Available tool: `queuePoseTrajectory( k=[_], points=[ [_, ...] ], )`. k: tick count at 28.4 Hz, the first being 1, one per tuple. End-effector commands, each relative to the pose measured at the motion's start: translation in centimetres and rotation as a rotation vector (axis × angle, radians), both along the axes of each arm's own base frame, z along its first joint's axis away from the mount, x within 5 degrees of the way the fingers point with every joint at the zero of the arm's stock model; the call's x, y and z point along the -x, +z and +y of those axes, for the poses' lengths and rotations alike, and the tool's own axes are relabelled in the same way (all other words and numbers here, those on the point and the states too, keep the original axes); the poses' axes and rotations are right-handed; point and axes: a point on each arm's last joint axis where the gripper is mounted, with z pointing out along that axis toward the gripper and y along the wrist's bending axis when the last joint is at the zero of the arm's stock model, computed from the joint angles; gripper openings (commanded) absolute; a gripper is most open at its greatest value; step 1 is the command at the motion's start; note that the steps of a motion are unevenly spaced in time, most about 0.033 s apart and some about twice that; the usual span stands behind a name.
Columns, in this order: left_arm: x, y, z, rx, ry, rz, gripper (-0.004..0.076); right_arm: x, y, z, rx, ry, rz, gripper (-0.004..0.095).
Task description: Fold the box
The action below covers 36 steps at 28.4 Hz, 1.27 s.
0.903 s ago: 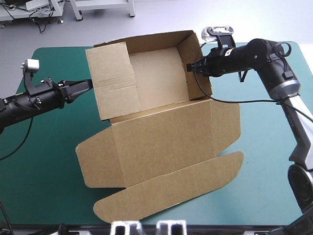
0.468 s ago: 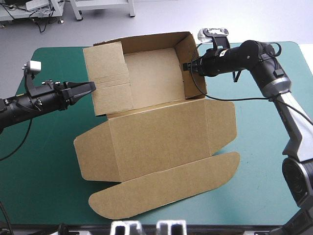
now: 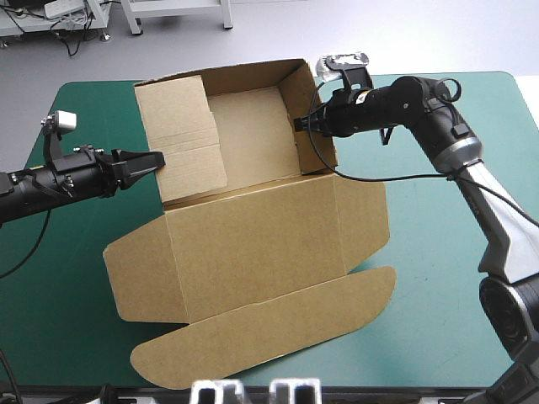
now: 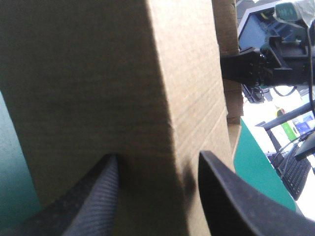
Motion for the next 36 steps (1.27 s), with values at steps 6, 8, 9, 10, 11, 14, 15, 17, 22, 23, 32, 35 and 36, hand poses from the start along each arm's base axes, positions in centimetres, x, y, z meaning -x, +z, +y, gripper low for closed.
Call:
queuePoseTrajectory(
  k=[6, 8, 9, 10, 11, 14, 15, 17, 22, 23, 32, 35, 36],
  points=[
    [0.4, 0.8, 0.0, -0.028, 0.051, 0.026, 0.0352, 3.3, 3.1, 3.4, -0.059, 0.068, -0.094, 0.0002],
    [0.3, 0.5, 0.4, -0.064, 0.087, 0.048, 0.0333, 3.6, 3.1, 4.0, -0.05, 0.076, -0.096, 0.0002],
    [0.2, 0.3, 0.6, -0.084, 0.11, 0.059, 0.0318, 3.8, 3.1, 4.3, -0.045, 0.08, -0.097, 0.0002],
    [0.1, 0.1, 0.8, -0.103, 0.133, 0.068, 0.0301, 4.0, 3.1, 4.5, -0.039, 0.087, -0.1, 0.0002],
    [0.0, 0.0, 1.0, -0.127, 0.157, 0.076, 0.0281, 4.2, 3.0, 4.8, -0.039, 0.092, -0.097, 0.0002],
    [-0.2, -0.2, 1.4, -0.165, 0.197, 0.07, 0.0208, 4.7, 3.0, 5.5, -0.042, 0.098, -0.088, 0.0002],
    [-0.2, -0.2, 1.4, -0.165, 0.199, 0.069, 0.0181, 4.7, 3.0, 5.5, -0.048, 0.094, -0.078, 0.0002],
    [-0.2, -0.2, 1.4, -0.168, 0.195, 0.067, 0.0108, 4.9, 2.8, 5.5, -0.061, 0.074, -0.028, 0.0002],
    [0.0, -0.4, 1.3, -0.185, 0.169, 0.076, -0.001, 5.1, 2.6, 5.5, -0.062, 0.061, 0.026, 0.0002],
    [0.0, -0.3, 1.3, -0.175, 0.169, 0.082, -0.001, 5.1, 2.5, 5.4, -0.062, 0.055, 0.04, 0.0002],
    [-0.4, 2.5, -2.4, -0.322, 0.109, 0.063, -0.001, 5.4, 1.0, 3.8, 0.102, -0.077, 0.192, 0.0002],
    [-1.6, 2.6, -3.6, -0.404, 0.103, 0.109, -0.001, 5.4, 0.8, 3.5, 0.123, -0.102, 0.205, 0.0],
    [-2.1, 2.5, -4.0, -0.429, 0.095, 0.132, -0.001, 5.4, 0.8, 3.4, 0.131, -0.117, 0.211, 0.0]
  ],
)
